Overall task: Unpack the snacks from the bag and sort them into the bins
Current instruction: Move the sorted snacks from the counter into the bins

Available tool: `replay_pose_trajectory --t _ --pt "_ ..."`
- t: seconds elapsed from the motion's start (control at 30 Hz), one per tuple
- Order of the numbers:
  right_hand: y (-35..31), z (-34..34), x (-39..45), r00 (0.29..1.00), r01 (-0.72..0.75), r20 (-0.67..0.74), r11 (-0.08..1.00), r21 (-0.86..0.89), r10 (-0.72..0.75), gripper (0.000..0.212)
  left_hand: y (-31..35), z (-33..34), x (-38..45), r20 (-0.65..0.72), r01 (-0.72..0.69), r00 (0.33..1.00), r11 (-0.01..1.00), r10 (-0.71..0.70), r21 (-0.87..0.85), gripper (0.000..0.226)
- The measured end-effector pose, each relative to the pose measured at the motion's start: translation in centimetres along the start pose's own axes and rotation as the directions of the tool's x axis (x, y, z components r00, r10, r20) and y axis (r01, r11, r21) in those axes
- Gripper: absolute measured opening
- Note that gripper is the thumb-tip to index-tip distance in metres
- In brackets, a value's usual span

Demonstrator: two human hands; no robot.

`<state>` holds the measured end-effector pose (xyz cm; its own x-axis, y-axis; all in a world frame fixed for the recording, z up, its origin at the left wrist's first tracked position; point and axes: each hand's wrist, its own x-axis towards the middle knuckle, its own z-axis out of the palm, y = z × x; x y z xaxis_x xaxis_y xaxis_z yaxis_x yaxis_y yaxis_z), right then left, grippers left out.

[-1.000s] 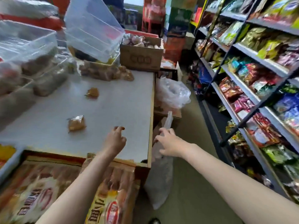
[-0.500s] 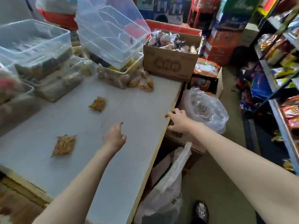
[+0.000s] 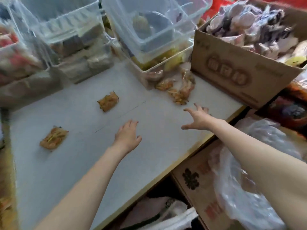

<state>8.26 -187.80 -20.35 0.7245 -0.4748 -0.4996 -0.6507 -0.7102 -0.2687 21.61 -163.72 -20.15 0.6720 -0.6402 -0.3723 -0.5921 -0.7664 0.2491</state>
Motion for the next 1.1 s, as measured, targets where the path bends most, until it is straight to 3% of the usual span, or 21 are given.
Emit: replay_pose_trajectory --t 0.2,0.3,0.47,0.57,0.7,0.8,0.9,1.0,1.1 --pt "3.2 -5.0 9.9 0.966 0.063 -0.260 0.977 0.203 -0.008 0.079 4.5 -0.9 4.8 -0.073 -0.003 0.997 0.999 0.006 0.046 0.061" --pt "3.0 -6.9 15.5 0.965 0.132 -0.252 0.956 0.262 -0.064 0.078 5.3 -0.4 5.8 -0.052 0.009 0.999 0.999 -0.007 0.035 0.067" --pt "2.2 -4.9 19.8 0.986 0.118 -0.120 0.993 0.016 -0.115 0.073 6.0 0.1 8.7 -0.087 0.041 0.995 0.999 -0.041 -0.004 0.084" --pt "2.2 -2.4 17.4 0.961 0.209 -0.167 0.975 -0.080 -0.220 0.074 8.5 0.5 11.8 -0.072 0.028 0.997 1.000 -0.028 0.001 0.100" --pt "3.6 -0.1 13.9 0.923 0.292 -0.227 0.950 -0.111 -0.310 0.082 11.7 0.5 16.7 0.097 -0.043 0.995 0.981 0.025 0.188 0.125" --pt "5.7 0.1 13.3 0.875 0.292 -0.381 0.953 -0.076 -0.299 0.089 12.3 -0.3 19.5 0.186 -0.106 0.981 0.944 0.049 0.313 0.131" --pt "7.5 -0.4 14.1 0.834 0.296 -0.460 0.951 -0.090 -0.303 0.101 13.1 -1.9 21.8 0.233 -0.166 0.968 0.927 0.089 0.335 0.130" --pt "7.3 -1.8 15.7 0.870 0.297 -0.369 0.945 -0.135 -0.326 0.097 13.7 -2.2 23.2 0.331 -0.191 0.941 0.923 0.075 0.333 0.120" --pt "6.3 -3.2 17.5 0.914 0.285 -0.251 0.945 -0.163 -0.319 0.085 13.1 -1.0 22.9 0.371 -0.189 0.925 0.949 0.085 0.254 0.091"
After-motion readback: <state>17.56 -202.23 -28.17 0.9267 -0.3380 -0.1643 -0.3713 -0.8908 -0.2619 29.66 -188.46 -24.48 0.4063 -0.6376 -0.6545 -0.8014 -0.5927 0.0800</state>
